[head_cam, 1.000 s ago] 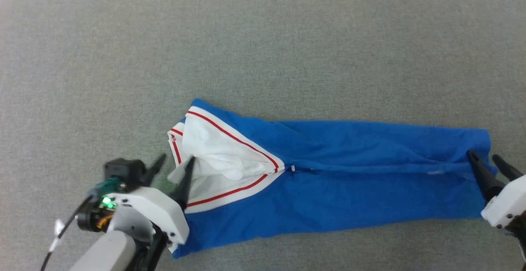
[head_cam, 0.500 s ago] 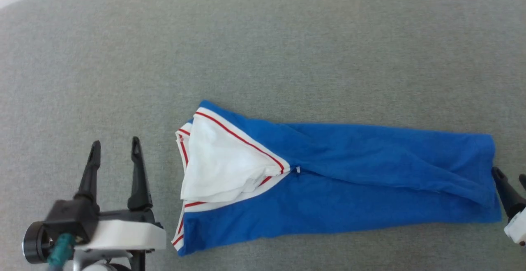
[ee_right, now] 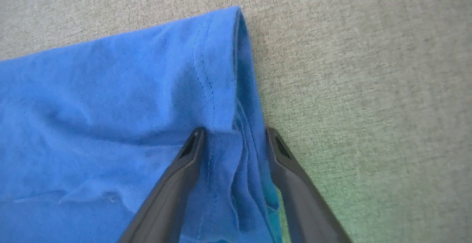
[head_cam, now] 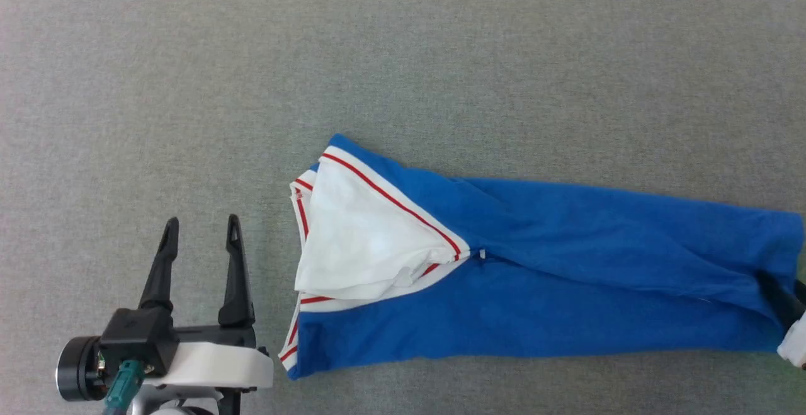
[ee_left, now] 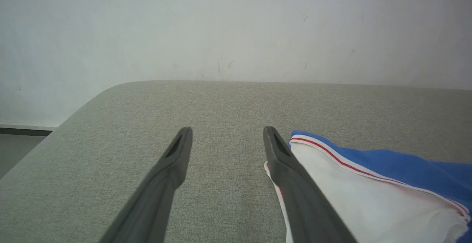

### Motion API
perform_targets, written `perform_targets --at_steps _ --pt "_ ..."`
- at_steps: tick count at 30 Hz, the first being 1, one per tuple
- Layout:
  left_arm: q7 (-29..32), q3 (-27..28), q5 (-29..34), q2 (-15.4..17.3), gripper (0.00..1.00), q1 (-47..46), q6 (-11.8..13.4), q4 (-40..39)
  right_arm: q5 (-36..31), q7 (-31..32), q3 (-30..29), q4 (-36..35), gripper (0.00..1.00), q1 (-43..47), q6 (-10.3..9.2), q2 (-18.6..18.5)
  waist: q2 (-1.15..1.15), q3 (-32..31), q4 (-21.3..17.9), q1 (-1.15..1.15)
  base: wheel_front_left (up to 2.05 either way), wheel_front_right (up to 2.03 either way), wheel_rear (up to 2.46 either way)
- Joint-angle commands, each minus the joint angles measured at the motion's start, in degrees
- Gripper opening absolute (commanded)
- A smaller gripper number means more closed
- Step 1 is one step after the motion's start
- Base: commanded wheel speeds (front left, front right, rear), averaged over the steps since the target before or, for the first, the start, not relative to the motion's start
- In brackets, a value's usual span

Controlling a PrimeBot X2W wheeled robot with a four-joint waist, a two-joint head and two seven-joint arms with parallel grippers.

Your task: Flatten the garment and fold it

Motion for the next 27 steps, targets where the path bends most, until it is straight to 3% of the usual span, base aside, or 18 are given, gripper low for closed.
perform_targets --at_steps 1,9,18,22,27 --pt "0.30 -0.25 0.59 0.04 1.00 -0.73 0.41 0.46 -0.70 1.16 0.80 1.89 0.00 -0.04 -0.05 1.22 0.00 0.02 0.19 0.00 0.00 0.00 0.00" --pt "0.77 -1.14 0.80 0.60 1.00 -0.25 -0.01 2.06 -4.32 -0.76 -4.31 1.73 0.00 -2.30 -0.05 1.79 0.00 -3.18 -0.06 0.00 0.00 0.00 0.00" --pt "0.10 -1.60 0.07 -0.04 1.00 0.39 -1.46 2.62 -9.68 -2.91 -10.45 2.89 0.00 -1.64 -0.05 -4.12 0.00 -5.88 0.13 0.00 0.00 0.00 0.00" --pt "-0.23 -1.33 -0.51 -0.59 1.00 1.09 -1.84 3.18 -7.94 -2.14 -8.02 1.21 0.00 -0.71 -0.05 -3.09 0.00 -7.24 0.01 0.00 0.00 0.00 0.00" --pt "-0.52 -1.15 -1.23 -1.24 1.00 2.07 -2.53 3.90 -5.04 -0.98 -0.69 -5.26 0.00 1.04 -0.05 -0.36 0.00 -9.04 -0.10 0.00 0.00 0.00 0.00"
